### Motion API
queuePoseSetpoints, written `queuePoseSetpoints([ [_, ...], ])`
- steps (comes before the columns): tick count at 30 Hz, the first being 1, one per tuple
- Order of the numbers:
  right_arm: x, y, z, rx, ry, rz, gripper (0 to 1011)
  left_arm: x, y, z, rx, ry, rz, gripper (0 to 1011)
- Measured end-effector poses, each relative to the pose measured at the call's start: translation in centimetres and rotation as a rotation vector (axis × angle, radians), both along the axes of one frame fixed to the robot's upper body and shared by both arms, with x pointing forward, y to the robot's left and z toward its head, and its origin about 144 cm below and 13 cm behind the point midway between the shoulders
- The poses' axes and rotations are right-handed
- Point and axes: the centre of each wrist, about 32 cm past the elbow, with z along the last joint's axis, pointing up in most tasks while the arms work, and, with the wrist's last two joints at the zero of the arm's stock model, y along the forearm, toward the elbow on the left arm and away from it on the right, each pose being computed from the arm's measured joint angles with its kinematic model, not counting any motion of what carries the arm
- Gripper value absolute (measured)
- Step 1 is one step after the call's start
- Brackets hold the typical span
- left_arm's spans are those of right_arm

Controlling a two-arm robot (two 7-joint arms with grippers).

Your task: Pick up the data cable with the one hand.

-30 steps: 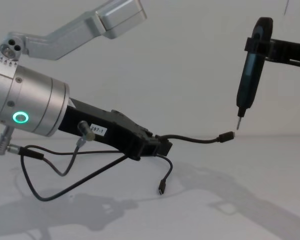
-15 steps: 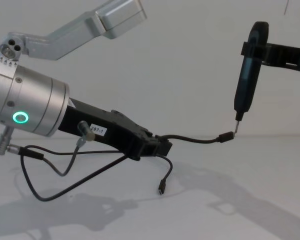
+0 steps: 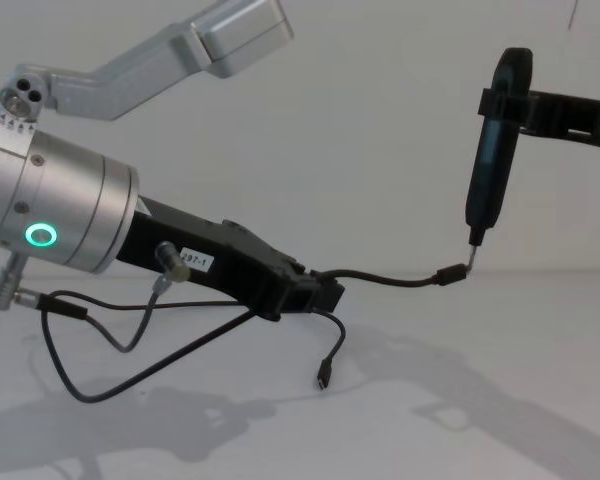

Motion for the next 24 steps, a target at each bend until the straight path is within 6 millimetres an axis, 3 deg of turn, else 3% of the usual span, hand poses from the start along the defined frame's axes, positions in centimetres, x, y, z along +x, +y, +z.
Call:
queuePoseSetpoints([
  [24, 0.01, 0.01, -0.04, -0.004, -0.003, 0.003, 279, 0.0, 0.0, 0.0, 0.0, 0.0, 0.0, 42],
])
